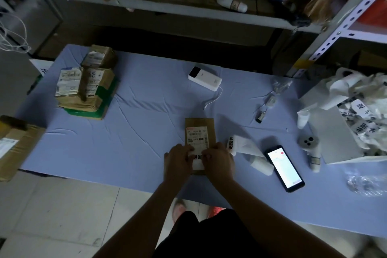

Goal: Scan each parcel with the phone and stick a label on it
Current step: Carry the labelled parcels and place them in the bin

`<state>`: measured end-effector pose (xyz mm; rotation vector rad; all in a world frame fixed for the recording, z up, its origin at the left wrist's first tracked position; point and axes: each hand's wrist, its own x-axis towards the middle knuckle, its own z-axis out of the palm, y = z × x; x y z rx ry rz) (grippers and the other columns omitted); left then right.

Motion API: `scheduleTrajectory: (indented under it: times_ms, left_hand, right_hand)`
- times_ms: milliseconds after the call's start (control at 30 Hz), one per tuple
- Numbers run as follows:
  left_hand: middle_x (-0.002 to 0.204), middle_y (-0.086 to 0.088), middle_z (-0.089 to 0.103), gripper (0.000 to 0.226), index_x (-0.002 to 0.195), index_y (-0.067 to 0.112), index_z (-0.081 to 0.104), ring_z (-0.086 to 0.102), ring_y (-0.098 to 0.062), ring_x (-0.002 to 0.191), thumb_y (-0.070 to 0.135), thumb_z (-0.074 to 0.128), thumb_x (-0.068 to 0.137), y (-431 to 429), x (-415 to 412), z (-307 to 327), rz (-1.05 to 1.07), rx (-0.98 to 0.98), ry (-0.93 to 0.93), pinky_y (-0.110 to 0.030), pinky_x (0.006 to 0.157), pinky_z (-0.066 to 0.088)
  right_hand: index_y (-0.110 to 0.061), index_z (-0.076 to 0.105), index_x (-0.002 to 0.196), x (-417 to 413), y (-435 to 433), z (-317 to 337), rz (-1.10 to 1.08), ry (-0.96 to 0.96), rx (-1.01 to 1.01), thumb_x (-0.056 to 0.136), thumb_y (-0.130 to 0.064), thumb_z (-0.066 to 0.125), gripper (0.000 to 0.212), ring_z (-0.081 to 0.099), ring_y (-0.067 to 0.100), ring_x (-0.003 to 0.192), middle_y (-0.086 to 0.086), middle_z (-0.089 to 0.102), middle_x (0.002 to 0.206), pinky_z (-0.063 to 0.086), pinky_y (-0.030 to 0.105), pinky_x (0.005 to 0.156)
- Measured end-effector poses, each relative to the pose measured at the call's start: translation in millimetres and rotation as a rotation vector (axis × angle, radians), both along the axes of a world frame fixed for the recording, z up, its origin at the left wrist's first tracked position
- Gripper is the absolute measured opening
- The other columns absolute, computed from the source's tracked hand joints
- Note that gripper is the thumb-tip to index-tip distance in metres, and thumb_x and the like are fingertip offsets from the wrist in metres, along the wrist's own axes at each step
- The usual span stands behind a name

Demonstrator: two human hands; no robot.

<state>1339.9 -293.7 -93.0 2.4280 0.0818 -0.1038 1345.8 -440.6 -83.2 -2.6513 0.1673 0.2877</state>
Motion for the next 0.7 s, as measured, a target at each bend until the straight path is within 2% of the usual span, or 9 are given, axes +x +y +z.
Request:
scheduleTrajectory:
  times_ms: [67, 133, 267, 300, 367, 433, 500, 600, 700]
  left_hand:
    - [0.101, -0.002, 0.057, 0.022, 0.11, 0.014, 0.074, 0.063, -0.022, 0.091, 0.028, 0.069, 0.092, -0.5, -1.1, -0.5, -0.05, -0.026, 0.008, -0.041, 0.079, 0.056]
    - [0.104, -0.002, 0.052, 0.026, 0.11, 0.015, 0.075, 0.062, -0.021, 0.089, 0.033, 0.071, 0.091, 0.9, -2.9, -2.5, -0.047, -0.04, 0.018, -0.037, 0.075, 0.058]
    - [0.113, -0.003, 0.054, 0.038, 0.117, 0.011, 0.069, 0.065, -0.019, 0.089, 0.027, 0.079, 0.085, 4.8, -12.0, -10.4, 0.106, -0.188, 0.01, -0.024, 0.069, 0.057]
    - [0.114, -0.003, 0.056, 0.045, 0.123, 0.012, 0.064, 0.066, -0.018, 0.09, 0.025, 0.08, 0.083, 4.5, -13.1, -12.7, 0.166, -0.254, 0.025, -0.023, 0.069, 0.057]
    - [0.113, -0.001, 0.061, 0.053, 0.131, 0.014, 0.059, 0.066, -0.019, 0.094, 0.025, 0.08, 0.083, 3.8, -14.1, -17.2, 0.246, -0.369, 0.121, -0.033, 0.074, 0.06]
    - [0.111, 0.0, 0.068, 0.049, 0.129, 0.015, 0.062, 0.068, -0.02, 0.096, 0.028, 0.079, 0.084, 2.2, -13.0, -21.1, 0.249, -0.434, 0.228, -0.038, 0.081, 0.06]
    - [0.112, -0.004, 0.072, 0.046, 0.128, 0.014, 0.064, 0.069, -0.022, 0.099, 0.026, 0.077, 0.086, -2.2, -14.7, -21.8, 0.257, -0.503, 0.289, -0.037, 0.085, 0.059]
    - [0.118, -0.01, 0.07, 0.045, 0.133, 0.012, 0.062, 0.068, -0.026, 0.106, 0.016, 0.072, 0.09, -6.8, -21.6, -17.3, 0.303, -0.578, 0.305, -0.037, 0.088, 0.059]
    - [0.126, -0.014, 0.061, 0.048, 0.14, 0.015, 0.055, 0.063, -0.026, 0.113, 0.017, 0.067, 0.094, -0.1, -32.8, -4.0, 0.345, -0.526, 0.281, -0.041, 0.095, 0.056]
  right_hand:
    - [-0.031, 0.076, 0.105, -2.7, -4.5, -1.4, -0.019, 0.006, -0.033, 0.091, -0.035, 0.066, 0.018, 0.05, 0.017, 0.115, -0.006, 0.054, 0.121, 0.045, 0.036, 0.096]
    - [-0.032, 0.076, 0.108, -5.0, -11.2, -2.3, -0.064, 0.042, 0.02, 0.093, -0.038, 0.065, 0.019, 0.052, 0.017, 0.113, -0.006, 0.051, 0.121, 0.05, 0.038, 0.094]
    - [-0.018, 0.074, 0.115, -12.2, -21.1, -8.0, -0.17, -0.01, 0.269, 0.095, -0.024, 0.066, 0.022, 0.064, 0.019, 0.103, 0.002, 0.062, 0.123, 0.058, 0.033, 0.083]
    - [-0.016, 0.07, 0.121, -13.4, -22.2, -8.3, -0.24, -0.008, 0.375, 0.096, -0.021, 0.066, 0.026, 0.067, 0.016, 0.098, 0.004, 0.065, 0.122, 0.06, 0.031, 0.078]
    - [-0.014, 0.057, 0.138, -15.8, -23.9, -9.3, -0.321, 0.058, 0.537, 0.096, -0.02, 0.066, 0.043, 0.067, 0.009, 0.093, 0.003, 0.064, 0.127, 0.061, 0.025, 0.074]
    - [-0.016, 0.046, 0.148, -15.4, -24.7, -9.5, -0.313, 0.142, 0.592, 0.098, -0.019, 0.063, 0.053, 0.067, 0.017, 0.108, 0.003, 0.06, 0.132, 0.061, 0.033, 0.086]
    - [-0.023, 0.052, 0.14, -15.0, -25.8, -9.6, -0.251, 0.185, 0.643, 0.099, -0.012, 0.058, 0.043, 0.066, 0.022, 0.113, 0.003, 0.064, 0.131, 0.059, 0.037, 0.091]
    - [-0.027, 0.061, 0.129, -17.3, -23.0, -8.7, -0.203, 0.206, 0.71, 0.098, -0.007, 0.055, 0.037, 0.068, 0.018, 0.106, 0.001, 0.071, 0.119, 0.059, 0.027, 0.084]
    - [-0.029, 0.066, 0.121, -18.2, -11.7, -4.2, -0.167, 0.236, 0.796, 0.099, -0.007, 0.055, 0.033, 0.069, 0.014, 0.103, -0.012, 0.073, 0.107, 0.058, 0.017, 0.072]
